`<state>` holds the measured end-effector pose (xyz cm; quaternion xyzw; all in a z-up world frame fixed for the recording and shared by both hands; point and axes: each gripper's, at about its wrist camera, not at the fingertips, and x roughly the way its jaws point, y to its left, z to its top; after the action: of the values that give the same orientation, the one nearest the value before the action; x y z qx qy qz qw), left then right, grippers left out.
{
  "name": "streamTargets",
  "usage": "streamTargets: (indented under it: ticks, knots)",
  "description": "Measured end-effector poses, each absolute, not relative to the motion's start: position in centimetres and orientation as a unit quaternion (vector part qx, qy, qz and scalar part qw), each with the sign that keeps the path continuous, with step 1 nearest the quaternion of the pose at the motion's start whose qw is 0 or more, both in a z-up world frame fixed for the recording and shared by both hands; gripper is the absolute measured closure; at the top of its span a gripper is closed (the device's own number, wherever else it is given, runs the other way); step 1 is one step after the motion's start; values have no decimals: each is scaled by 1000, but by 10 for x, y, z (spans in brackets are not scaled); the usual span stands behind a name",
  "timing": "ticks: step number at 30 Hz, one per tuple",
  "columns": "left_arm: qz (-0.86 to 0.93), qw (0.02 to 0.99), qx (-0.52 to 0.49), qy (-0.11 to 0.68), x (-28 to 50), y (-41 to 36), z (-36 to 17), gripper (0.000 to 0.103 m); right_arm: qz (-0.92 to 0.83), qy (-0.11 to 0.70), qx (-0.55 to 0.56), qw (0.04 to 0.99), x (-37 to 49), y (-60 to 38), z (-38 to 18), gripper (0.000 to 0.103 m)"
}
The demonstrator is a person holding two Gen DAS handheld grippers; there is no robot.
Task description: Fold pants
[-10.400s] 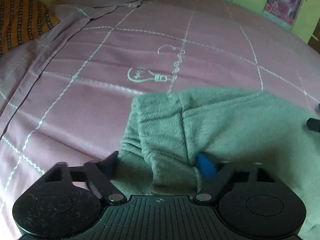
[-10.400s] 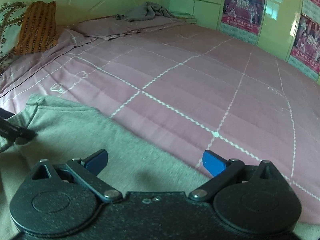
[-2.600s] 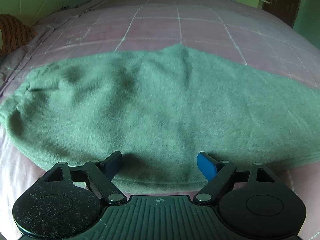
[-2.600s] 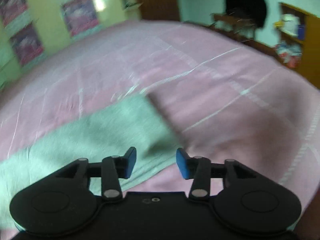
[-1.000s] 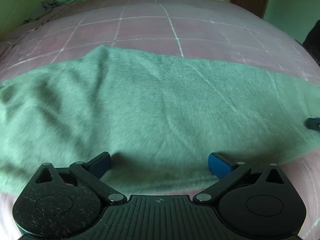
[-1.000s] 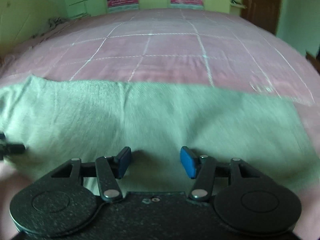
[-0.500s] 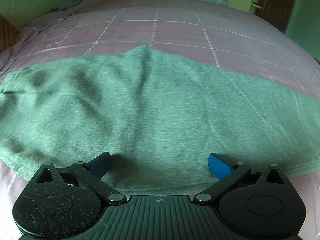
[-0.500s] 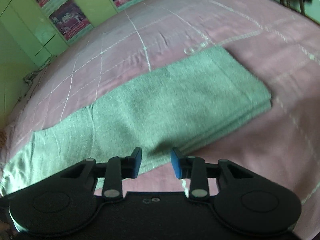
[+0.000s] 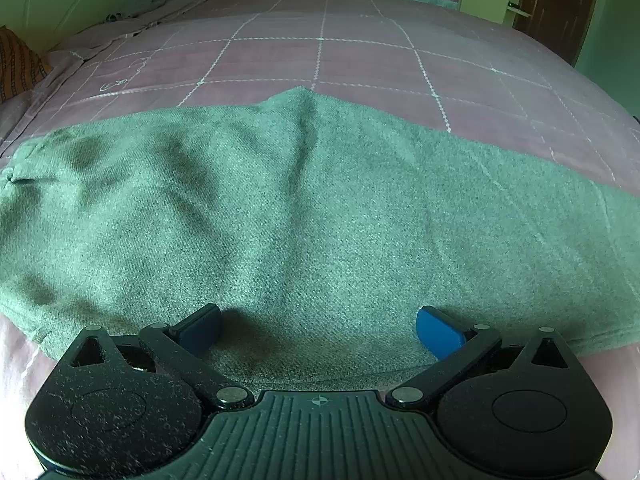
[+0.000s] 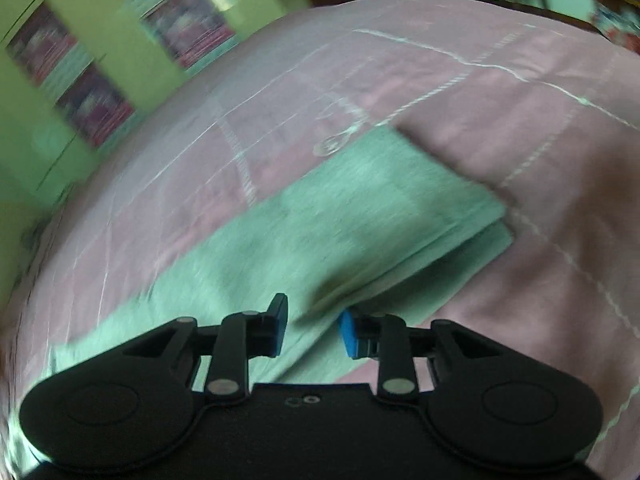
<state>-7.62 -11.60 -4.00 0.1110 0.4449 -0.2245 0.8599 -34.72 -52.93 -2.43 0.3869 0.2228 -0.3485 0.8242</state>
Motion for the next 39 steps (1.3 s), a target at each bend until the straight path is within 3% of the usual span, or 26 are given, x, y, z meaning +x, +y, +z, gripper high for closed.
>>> streamTargets:
  ticks: [2, 7, 11, 19, 24, 32, 34, 39]
  knots:
    - [-225, 860, 114, 445, -76, -117, -40, 0, -362, 230, 374, 822, -347, -534, -26, 95]
    - [-225, 859, 115, 445, -77, -114, -40, 0, -330, 235, 270, 873, -350, -511, 1, 98]
    - [-224, 859, 119, 445, -78, -110, -40, 0, -333, 295, 272, 854, -358, -526, -32, 99]
    - [-246, 862, 106, 430, -85, -123, -19, 0, -434, 268, 236, 827, -379, -530, -10, 68]
    - [-275, 850, 126, 432, -95, -161, -24, 0, -443, 224, 203, 844, -384, -517, 12, 68]
    - [-270, 846, 140, 438, -104, -161, -49, 0, -298, 344, 121, 882, -296, -468, -28, 72]
    - [-268, 847, 135, 439, -102, -155, -49, 0, -308, 347, 82, 882, -292, -467, -38, 72]
    - [-261, 850, 117, 441, -104, -159, -33, 0, -325, 340, 114, 875, -286, -470, -24, 68]
